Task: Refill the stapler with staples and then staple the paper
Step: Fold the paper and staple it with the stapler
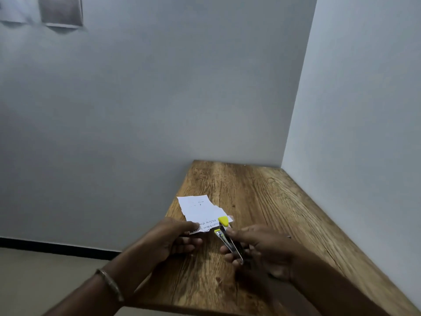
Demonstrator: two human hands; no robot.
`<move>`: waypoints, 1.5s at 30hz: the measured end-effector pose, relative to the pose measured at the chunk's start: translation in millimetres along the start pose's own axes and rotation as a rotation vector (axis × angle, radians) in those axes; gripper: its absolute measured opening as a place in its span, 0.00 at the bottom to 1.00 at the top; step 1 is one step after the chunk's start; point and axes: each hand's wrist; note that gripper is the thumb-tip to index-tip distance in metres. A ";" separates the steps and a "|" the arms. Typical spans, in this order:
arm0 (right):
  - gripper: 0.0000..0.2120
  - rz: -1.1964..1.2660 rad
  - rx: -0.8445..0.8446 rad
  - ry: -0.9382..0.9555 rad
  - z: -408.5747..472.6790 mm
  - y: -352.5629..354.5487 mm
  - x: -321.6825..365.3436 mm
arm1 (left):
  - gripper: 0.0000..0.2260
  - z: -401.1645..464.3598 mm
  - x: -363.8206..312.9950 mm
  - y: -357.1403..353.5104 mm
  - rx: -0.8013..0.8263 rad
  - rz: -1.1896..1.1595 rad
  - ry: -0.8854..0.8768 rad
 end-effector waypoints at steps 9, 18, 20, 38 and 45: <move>0.15 0.069 -0.060 -0.031 20.9 -5.5 -5.4 | 0.12 -5.9 0.4 4.3 0.038 -0.034 -0.009; 0.15 0.072 -0.118 -0.032 35.7 -1.9 -4.5 | 0.13 -10.9 0.7 0.8 0.049 0.012 -0.030; 0.15 0.079 -0.118 -0.038 38.5 -1.3 -4.9 | 0.11 -10.9 1.5 0.6 0.052 0.017 -0.040; 0.18 0.083 -0.023 -0.081 46.1 4.3 -4.1 | 0.10 -10.5 4.7 1.4 0.056 0.002 -0.081; 0.20 0.071 -0.073 -0.085 54.0 8.1 -10.5 | 0.10 -8.6 6.6 3.4 0.060 0.023 -0.092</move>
Point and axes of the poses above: each hand's wrist, its own z-axis towards the middle knuckle, its own y-axis out of the back of the hand, x = y × z, and after that the axes turned 14 degrees about x, right-handed
